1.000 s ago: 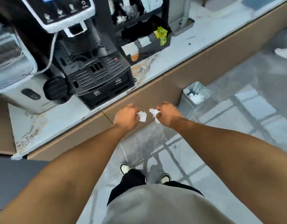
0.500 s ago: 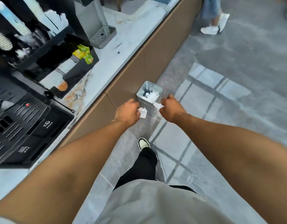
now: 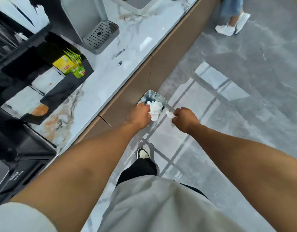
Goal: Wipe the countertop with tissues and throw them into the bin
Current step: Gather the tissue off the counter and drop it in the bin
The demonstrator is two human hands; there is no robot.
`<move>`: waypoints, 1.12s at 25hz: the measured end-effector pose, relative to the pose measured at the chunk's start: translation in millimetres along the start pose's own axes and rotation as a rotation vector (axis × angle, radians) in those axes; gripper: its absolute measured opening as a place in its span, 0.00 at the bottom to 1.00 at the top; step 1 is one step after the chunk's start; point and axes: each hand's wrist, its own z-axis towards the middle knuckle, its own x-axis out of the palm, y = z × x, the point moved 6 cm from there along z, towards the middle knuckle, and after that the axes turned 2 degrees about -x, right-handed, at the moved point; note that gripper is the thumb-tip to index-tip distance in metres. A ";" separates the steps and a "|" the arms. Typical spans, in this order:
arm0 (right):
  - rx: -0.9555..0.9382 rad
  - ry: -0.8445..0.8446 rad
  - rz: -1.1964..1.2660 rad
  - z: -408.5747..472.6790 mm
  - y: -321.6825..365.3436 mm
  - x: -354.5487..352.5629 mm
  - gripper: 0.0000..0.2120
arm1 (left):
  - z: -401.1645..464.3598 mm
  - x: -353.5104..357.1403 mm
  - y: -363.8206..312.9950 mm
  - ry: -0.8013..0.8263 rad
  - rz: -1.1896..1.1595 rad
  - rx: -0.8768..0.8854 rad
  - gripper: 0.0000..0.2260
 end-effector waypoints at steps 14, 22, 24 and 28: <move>-0.104 0.223 -0.009 166.2 1.8 -6.8 0.09 | 93.4 2.4 23.6 0.019 -0.238 -0.353 0.11; -0.129 0.457 0.044 257.7 -35.1 6.1 0.06 | 128.9 49.3 5.4 -0.163 -0.605 -0.836 0.10; -0.140 0.504 0.014 276.0 -46.0 8.2 0.10 | 136.3 69.8 -2.1 -0.172 -0.659 -0.955 0.09; -0.168 0.555 -0.082 323.3 -77.5 28.8 0.05 | 162.6 123.1 -4.3 -0.179 -0.762 -1.116 0.08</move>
